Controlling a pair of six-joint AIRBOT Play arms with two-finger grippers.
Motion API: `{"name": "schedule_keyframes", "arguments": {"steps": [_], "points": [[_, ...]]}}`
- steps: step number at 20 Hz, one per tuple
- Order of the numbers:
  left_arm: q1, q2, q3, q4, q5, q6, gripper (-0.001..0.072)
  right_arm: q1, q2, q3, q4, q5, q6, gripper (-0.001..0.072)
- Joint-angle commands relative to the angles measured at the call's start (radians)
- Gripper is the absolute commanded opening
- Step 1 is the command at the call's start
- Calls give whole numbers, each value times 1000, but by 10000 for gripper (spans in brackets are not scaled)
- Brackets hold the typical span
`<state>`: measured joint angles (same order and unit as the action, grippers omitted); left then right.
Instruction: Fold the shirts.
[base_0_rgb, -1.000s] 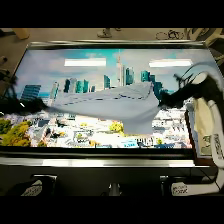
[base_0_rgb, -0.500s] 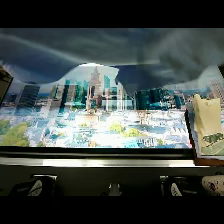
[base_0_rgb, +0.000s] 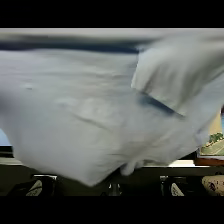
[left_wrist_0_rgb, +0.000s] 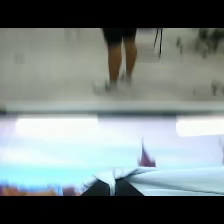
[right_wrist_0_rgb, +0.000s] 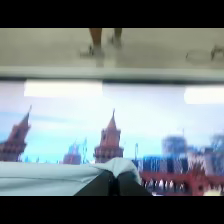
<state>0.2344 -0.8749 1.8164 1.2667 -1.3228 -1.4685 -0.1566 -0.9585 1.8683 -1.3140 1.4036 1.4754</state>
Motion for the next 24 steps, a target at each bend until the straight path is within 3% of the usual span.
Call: {"name": "schedule_keyframes", "arguments": {"steps": [1,4,7,10,14,15,17,19,21,22,24], "points": [[-2,-156,-240,24,-36,4,23,-1,-296,-59,2,246,44,27],[-39,-357,-415,24,64,29,23,9,-546,-155,51,182,74,27],[-75,-591,-418,20,177,29,23,75,-749,-156,47,-6,89,27],[-81,-765,-331,-3,260,29,24,97,-837,-156,56,-271,137,28],[-80,-901,-174,-36,345,30,26,97,-850,-156,54,-495,137,28],[-81,-914,-156,-40,356,29,26,97,-851,-156,55,-483,137,28],[-80,-916,-152,-47,315,42,27,97,-845,-156,71,-323,136,28],[-71,-900,-136,-42,163,138,26,97,-811,-156,53,-51,134,28],[-59,-889,-133,7,-39,141,26,99,-785,-166,11,170,132,28],[-57,-895,-148,47,-111,108,26,99,-785,-193,10,219,132,28],[-57,-902,-229,76,-120,76,26,99,-785,-312,17,189,150,28]]}}
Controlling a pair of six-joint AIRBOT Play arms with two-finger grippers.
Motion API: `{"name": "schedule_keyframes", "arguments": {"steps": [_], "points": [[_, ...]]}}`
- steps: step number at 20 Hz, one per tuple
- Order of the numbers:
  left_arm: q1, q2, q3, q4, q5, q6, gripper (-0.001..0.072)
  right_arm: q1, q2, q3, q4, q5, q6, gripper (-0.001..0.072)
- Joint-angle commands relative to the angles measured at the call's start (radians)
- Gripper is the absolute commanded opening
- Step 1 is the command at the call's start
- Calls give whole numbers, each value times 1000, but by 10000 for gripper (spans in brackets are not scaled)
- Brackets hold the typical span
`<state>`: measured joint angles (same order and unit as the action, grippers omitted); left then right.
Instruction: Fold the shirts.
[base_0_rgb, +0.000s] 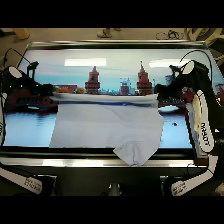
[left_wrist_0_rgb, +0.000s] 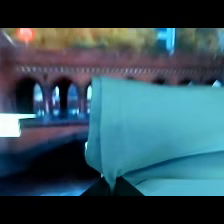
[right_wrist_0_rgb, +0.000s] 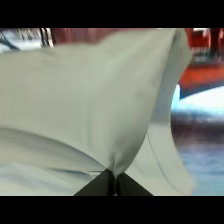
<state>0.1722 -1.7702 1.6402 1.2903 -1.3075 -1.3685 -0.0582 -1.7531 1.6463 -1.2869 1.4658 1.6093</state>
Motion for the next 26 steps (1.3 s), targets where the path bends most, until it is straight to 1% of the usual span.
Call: {"name": "schedule_keyframes", "arguments": {"steps": [1,3,4,5,6,7,8,9,10,12,14,16,17,19,22,25,26], "points": [[5,-14,-90,45,-122,-27,26,1,9,-159,8,68,22,28],[3,-37,-116,-5,-125,-26,39,0,9,-225,35,-23,48,30],[4,-37,-113,-38,-127,-26,179,0,11,-220,63,-30,56,130],[9,-31,-95,-54,-145,-29,458,-3,19,-205,92,-17,54,375],[19,-17,-69,-51,-171,-37,533,-3,39,-183,85,22,39,422],[37,6,-44,-51,-198,-37,526,-3,70,-167,53,64,26,435],[60,39,-39,-51,-227,-39,525,-3,116,-167,-12,110,16,530],[86,77,-52,-49,-254,-54,523,-3,159,-177,-81,154,16,537],[113,125,-101,-45,-268,-52,508,-3,204,-214,-116,169,13,536],[156,255,-327,-18,-238,-45,497,-2,312,-371,-101,104,3,534],[201,394,-617,-14,-121,-14,498,-2,392,-523,-79,40,-4,530],[222,486,-811,-26,-30,19,497,-2,430,-591,-58,24,-20,529],[221,511,-877,-26,-10,36,497,-2,440,-603,-57,25,-21,529],[214,513,-947,-44,9,36,498,-2,444,-603,-60,22,-25,529],[206,512,-970,-105,56,38,487,-2,444,-603,-60,18,-24,529],[200,508,-993,-103,65,34,487,-2,444,-603,-68,28,-24,529],[200,504,-1002,-106,72,34,466,-2,444,-603,-71,27,-24,529]]}}
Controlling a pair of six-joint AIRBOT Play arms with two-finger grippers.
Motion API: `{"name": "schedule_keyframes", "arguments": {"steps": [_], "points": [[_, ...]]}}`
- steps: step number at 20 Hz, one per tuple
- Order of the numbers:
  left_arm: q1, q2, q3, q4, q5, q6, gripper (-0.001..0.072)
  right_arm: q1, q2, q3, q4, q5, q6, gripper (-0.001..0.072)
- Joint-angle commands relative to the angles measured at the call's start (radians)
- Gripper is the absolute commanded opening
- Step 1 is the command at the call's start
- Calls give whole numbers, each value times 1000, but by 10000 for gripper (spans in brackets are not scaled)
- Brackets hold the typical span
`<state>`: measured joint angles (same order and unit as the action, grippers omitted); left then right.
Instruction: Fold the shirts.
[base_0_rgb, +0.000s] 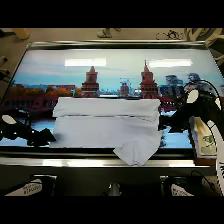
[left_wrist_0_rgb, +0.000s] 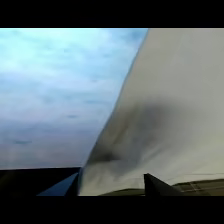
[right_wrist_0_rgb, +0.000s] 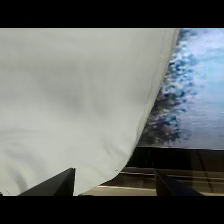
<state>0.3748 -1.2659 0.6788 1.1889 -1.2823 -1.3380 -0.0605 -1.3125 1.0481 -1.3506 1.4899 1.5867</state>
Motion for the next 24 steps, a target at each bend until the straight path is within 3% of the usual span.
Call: {"name": "schedule_keyframes", "arguments": {"steps": [1,4,5,10,15,16,18,19,20,22,24], "points": [[-3,-3,-45,-4,49,4,350,0,3,-6,-16,5,-2,529],[-3,-5,-45,-4,46,5,61,0,43,-94,-23,-1,-2,531],[-3,-5,-44,-4,45,7,28,0,71,-157,-21,-11,-2,532],[-2,8,-42,-4,42,30,27,1,188,-448,113,-143,-1,521],[-2,19,-42,-5,41,30,26,1,184,-553,236,-245,-2,490],[-2,23,-42,-5,42,30,26,1,184,-554,237,-274,-1,453],[-2,24,-42,-5,43,30,26,1,184,-554,238,-317,23,262],[-2,24,-42,-5,48,31,26,1,184,-554,245,-315,24,77],[-2,24,-41,-5,60,37,26,1,184,-554,258,-304,13,30],[-2,31,-18,-26,49,83,25,1,190,-518,273,-233,-72,27],[-2,75,47,-80,26,112,24,1,224,-418,262,-186,-85,25]]}}
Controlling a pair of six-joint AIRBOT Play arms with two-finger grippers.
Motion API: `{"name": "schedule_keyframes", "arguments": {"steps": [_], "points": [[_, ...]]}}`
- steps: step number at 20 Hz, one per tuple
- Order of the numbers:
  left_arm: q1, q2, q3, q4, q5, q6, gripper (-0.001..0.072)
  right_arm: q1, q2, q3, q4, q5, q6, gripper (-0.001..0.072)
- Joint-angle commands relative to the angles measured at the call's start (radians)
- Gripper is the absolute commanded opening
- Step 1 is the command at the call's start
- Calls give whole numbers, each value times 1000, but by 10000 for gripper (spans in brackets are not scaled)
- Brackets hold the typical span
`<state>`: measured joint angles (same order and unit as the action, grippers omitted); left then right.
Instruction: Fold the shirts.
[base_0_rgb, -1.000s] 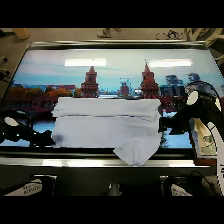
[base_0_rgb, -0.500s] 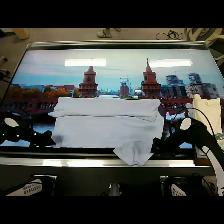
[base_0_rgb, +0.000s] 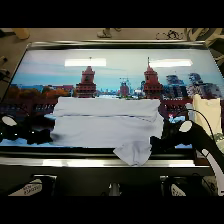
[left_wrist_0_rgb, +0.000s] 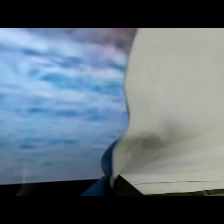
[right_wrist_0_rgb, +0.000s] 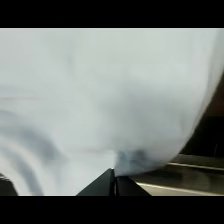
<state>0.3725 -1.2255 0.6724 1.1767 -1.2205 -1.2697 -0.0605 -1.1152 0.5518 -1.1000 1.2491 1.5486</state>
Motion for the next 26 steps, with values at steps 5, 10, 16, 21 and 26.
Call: {"name": "schedule_keyframes", "arguments": {"steps": [5,10,16,21,26], "points": [[-10,83,329,-101,-25,-48,20,1,11,481,-61,-11,13,24],[-109,-148,526,-115,81,-93,21,1,-288,689,-43,-219,29,24],[-130,-484,789,-160,81,-190,23,2,-504,820,-38,-334,63,24],[-166,-579,797,-161,77,-197,422,0,-578,824,-33,-242,62,329],[-116,-470,897,-156,73,-197,566,-102,-539,840,-104,58,-6,719]]}}
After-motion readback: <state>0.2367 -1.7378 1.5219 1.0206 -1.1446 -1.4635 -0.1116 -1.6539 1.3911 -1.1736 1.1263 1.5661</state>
